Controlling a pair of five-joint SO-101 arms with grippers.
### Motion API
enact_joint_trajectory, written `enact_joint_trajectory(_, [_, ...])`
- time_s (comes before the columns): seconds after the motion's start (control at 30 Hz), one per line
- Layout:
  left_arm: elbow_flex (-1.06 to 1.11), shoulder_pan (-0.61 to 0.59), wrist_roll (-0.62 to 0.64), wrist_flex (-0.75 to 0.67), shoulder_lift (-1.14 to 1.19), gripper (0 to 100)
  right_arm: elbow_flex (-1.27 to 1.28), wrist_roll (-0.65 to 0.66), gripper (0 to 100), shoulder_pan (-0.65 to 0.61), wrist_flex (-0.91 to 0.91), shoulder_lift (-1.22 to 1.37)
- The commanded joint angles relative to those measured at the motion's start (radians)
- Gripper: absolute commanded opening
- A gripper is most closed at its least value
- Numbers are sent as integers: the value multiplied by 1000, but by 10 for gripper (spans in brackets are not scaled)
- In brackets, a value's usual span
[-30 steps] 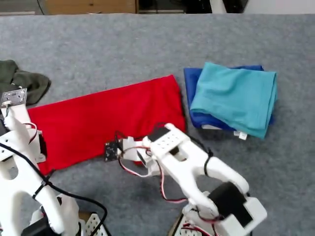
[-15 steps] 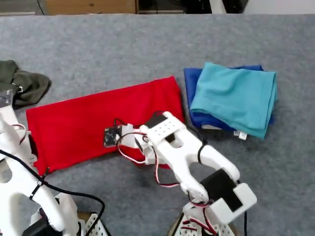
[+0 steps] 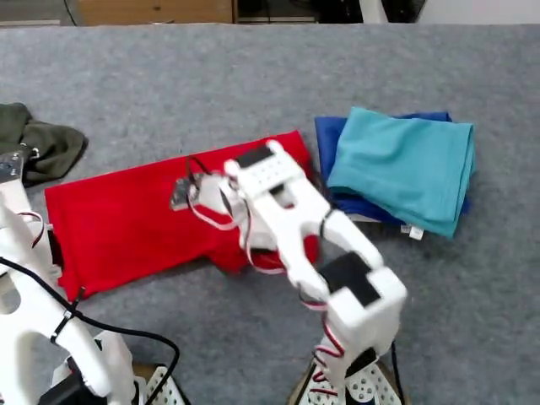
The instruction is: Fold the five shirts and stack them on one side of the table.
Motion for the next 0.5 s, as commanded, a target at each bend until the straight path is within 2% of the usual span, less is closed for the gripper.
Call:
enact_joint_trajectory(0.0, [-58,-8,-2,0,-22,19,-344,63,2,16,164,150])
enact_joint_trajectory(0.13, [-80,-9,0,0,-22,19,-682,149,2,33,296,381])
enact_joint_trajectory(0.3, [-81,-6,0,0,-21,19,-1055,249,2,62,301,562])
enact_joint_trajectory(0.47, [-78,-6,0,0,-21,19,-1274,388,3,58,298,699])
